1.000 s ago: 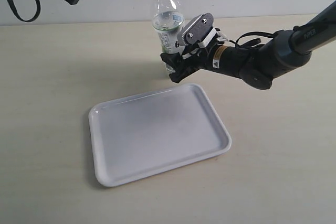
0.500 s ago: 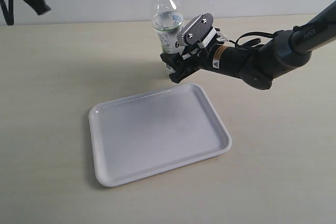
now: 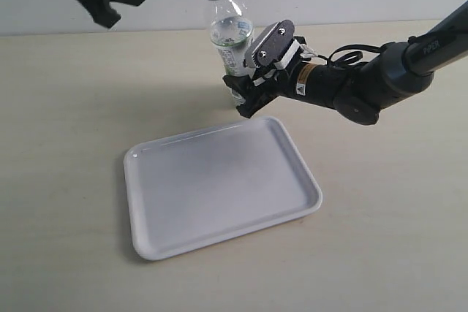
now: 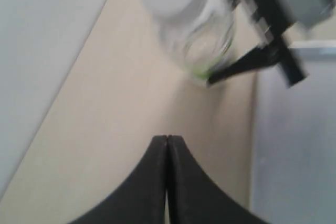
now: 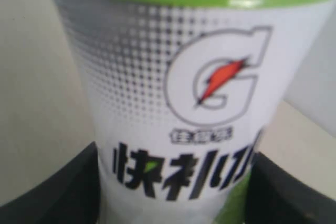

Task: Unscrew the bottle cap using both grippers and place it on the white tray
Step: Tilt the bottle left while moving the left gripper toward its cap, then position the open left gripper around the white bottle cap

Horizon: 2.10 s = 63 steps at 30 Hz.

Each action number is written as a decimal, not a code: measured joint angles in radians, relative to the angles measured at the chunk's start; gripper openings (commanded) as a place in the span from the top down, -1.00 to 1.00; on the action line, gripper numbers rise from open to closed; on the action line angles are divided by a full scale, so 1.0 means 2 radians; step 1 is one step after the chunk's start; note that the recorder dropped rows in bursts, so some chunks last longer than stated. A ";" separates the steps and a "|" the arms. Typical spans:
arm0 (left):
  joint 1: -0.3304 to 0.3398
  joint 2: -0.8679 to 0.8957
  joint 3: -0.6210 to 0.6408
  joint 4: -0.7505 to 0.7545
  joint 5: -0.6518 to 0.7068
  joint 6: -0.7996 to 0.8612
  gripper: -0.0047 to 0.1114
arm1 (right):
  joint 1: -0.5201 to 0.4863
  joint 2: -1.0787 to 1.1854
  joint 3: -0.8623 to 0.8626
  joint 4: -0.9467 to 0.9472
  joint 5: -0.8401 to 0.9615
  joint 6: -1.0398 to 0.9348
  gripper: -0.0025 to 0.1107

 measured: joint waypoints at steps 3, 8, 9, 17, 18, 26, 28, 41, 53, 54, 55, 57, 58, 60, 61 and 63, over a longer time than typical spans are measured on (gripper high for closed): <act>0.000 0.000 -0.031 -0.073 0.044 0.014 0.92 | 0.000 0.004 0.000 0.000 -0.015 -0.003 0.96; 0.000 0.002 -0.054 -0.111 0.069 -0.014 0.92 | 0.000 0.007 0.000 -0.002 -0.018 -0.018 0.96; 0.000 0.005 -0.057 -0.111 0.074 -0.023 0.92 | 0.000 0.008 0.000 -0.005 -0.018 -0.019 0.96; 0.000 0.029 -0.060 -0.112 0.091 -0.089 0.77 | 0.000 0.011 0.000 -0.018 -0.021 -0.045 0.96; 0.000 0.029 -0.060 -0.112 0.090 -0.091 0.67 | 0.000 0.013 0.000 -0.018 -0.023 -0.051 0.96; 0.000 0.030 -0.060 -0.115 0.070 -0.099 0.01 | 0.000 0.014 0.000 -0.018 -0.029 -0.068 0.96; -0.001 0.033 -0.060 -0.109 0.065 -0.101 0.01 | 0.000 0.014 0.000 -0.018 -0.029 -0.070 0.96; -0.049 0.061 -0.060 -0.057 -0.003 -0.096 -0.11 | 0.000 0.014 0.000 -0.020 -0.029 -0.076 0.96; -0.050 0.090 -0.062 -0.048 -0.026 -0.095 -0.11 | 0.000 0.014 0.000 -0.020 -0.029 -0.076 0.96; -0.050 0.090 -0.062 -0.048 -0.026 -0.095 -0.11 | 0.000 0.014 0.000 -0.020 -0.029 -0.076 0.96; -0.050 0.090 -0.062 -0.048 -0.026 -0.095 -0.10 | 0.000 0.014 0.000 -0.020 -0.029 -0.076 0.96; -0.050 0.090 -0.062 -0.048 -0.027 -0.095 -0.10 | 0.000 0.014 0.000 -0.020 -0.029 -0.076 0.96; -0.050 0.090 -0.062 -0.048 -0.027 -0.095 -0.10 | 0.000 0.014 0.000 -0.020 -0.029 -0.076 0.96; -0.050 0.090 -0.062 -0.048 -0.027 -0.095 -0.10 | 0.000 0.014 0.000 -0.020 -0.029 -0.076 0.96; -0.050 0.090 -0.062 -0.048 -0.028 -0.095 -0.10 | 0.000 0.014 0.000 -0.020 -0.029 -0.076 0.96; -0.050 0.090 -0.062 -0.048 -0.028 -0.095 -0.10 | 0.000 0.014 0.000 -0.020 -0.029 -0.076 0.96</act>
